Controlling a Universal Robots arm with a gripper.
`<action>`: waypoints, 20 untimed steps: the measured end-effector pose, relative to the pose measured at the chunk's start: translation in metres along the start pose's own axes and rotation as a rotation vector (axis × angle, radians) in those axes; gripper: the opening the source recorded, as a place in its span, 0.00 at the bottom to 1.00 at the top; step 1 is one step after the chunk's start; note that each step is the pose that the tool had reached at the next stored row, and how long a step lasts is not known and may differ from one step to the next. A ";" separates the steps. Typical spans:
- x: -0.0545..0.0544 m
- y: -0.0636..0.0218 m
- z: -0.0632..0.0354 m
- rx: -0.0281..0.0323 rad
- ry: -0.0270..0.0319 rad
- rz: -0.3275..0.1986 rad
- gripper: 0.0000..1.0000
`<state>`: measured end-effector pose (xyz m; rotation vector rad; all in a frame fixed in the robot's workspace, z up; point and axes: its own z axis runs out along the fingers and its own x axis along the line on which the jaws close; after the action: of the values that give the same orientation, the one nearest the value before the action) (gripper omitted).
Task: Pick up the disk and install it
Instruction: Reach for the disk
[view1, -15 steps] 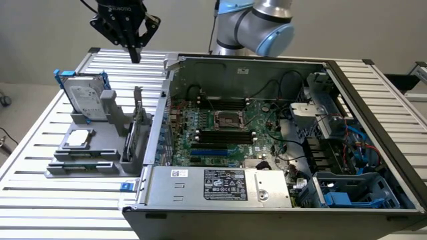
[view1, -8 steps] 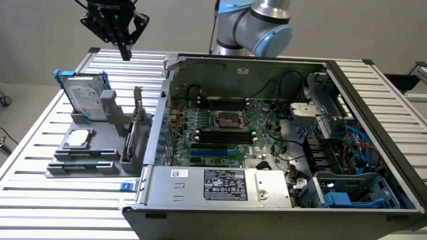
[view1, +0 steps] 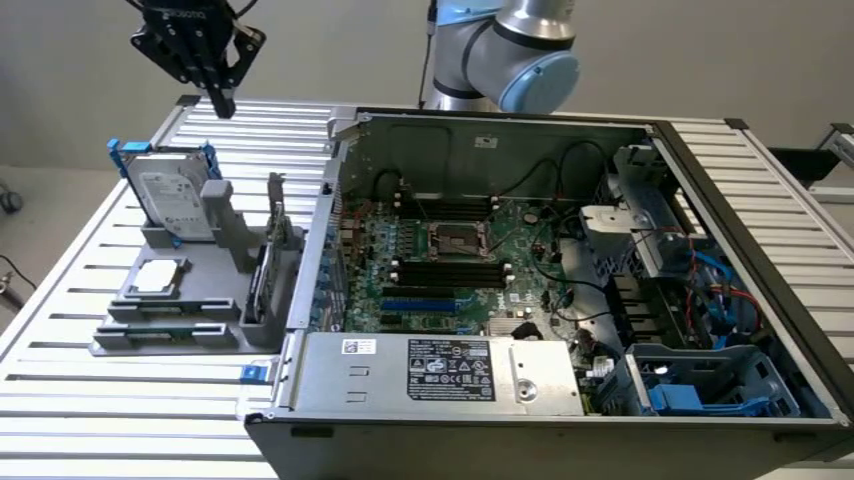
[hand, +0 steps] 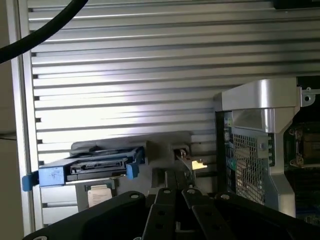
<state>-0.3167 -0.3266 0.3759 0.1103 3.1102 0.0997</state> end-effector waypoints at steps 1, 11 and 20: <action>0.004 0.0009 0.0004 -0.0001 -0.0001 0.000 0.11; 0.051 0.0040 0.0076 0.0001 0.0010 0.000 0.11; 0.089 0.0036 0.0117 0.0036 0.0090 -0.001 0.11</action>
<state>-0.4046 -0.3159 0.3622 0.1093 3.1196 0.0949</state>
